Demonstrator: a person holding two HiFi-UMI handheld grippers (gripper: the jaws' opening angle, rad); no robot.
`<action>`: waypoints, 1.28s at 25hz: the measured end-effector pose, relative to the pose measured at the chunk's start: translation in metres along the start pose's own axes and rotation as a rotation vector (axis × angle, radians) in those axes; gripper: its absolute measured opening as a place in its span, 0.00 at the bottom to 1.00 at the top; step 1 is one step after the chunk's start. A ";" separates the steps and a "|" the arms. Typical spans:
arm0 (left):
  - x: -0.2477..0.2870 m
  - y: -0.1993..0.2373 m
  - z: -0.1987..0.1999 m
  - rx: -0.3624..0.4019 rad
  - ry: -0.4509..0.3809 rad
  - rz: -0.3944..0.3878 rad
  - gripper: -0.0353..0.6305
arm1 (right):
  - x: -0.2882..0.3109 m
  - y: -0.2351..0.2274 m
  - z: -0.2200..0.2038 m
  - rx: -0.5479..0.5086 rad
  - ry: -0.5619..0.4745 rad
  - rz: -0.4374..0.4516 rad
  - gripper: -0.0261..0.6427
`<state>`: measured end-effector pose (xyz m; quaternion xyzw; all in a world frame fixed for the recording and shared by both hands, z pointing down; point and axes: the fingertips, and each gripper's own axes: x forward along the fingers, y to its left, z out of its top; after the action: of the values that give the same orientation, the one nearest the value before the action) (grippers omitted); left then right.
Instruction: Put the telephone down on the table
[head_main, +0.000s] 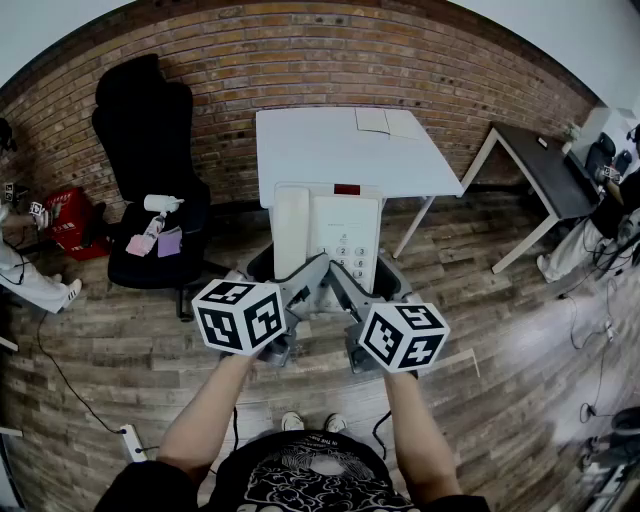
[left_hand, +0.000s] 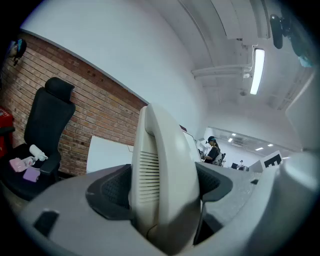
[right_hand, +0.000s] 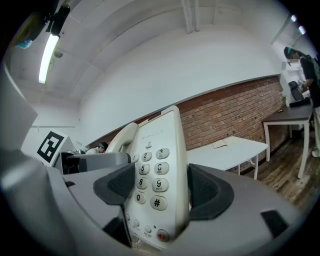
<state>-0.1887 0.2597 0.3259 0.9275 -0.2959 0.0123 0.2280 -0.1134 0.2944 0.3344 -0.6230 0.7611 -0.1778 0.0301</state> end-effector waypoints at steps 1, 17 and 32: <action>-0.001 0.003 0.001 0.001 -0.001 -0.002 0.64 | 0.003 0.002 0.000 0.000 -0.002 -0.002 0.54; 0.024 0.034 0.014 0.002 -0.005 -0.011 0.64 | 0.042 -0.008 0.004 0.004 -0.011 -0.008 0.54; 0.169 0.059 0.041 0.001 0.012 0.058 0.64 | 0.129 -0.128 0.048 0.045 0.007 0.046 0.54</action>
<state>-0.0867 0.1080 0.3402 0.9186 -0.3213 0.0248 0.2289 -0.0092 0.1393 0.3512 -0.6038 0.7713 -0.1962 0.0456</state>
